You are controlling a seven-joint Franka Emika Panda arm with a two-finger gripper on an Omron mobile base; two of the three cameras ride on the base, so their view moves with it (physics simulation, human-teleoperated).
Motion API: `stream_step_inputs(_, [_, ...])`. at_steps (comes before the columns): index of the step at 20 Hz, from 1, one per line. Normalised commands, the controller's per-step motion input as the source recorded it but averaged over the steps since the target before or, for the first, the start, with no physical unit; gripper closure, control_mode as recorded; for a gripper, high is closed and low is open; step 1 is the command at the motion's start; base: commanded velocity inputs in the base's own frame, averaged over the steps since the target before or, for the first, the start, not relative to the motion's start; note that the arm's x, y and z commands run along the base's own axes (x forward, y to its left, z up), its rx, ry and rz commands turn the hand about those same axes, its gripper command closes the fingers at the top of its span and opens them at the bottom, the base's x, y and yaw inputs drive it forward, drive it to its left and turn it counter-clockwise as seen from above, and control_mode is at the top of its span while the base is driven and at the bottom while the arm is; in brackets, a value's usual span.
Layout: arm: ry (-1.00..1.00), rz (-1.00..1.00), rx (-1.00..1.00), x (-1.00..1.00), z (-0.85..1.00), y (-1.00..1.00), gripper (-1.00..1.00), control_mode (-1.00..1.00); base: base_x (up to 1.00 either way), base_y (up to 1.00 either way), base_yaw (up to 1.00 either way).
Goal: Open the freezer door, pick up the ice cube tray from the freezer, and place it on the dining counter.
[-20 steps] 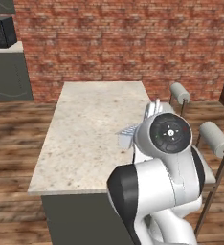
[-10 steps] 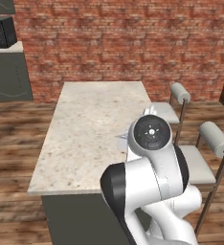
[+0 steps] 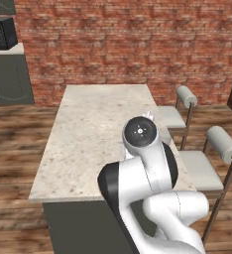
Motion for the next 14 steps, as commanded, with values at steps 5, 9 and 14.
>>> stream_step_inputs(5, [0.00, -0.03, 0.02, 0.60, -0.38, 0.00, 1.00, -1.00, 0.00, 0.00, 0.00])
stream_step_inputs(9, [0.00, -0.01, 0.03, 0.62, -0.39, 0.00, 1.00, -1.00, 0.00, 0.00, 0.00])
stream_step_inputs(14, [0.00, 0.00, 0.00, 0.45, -0.30, 0.16, 1.00, -1.00, 0.00, 0.00, 0.00])
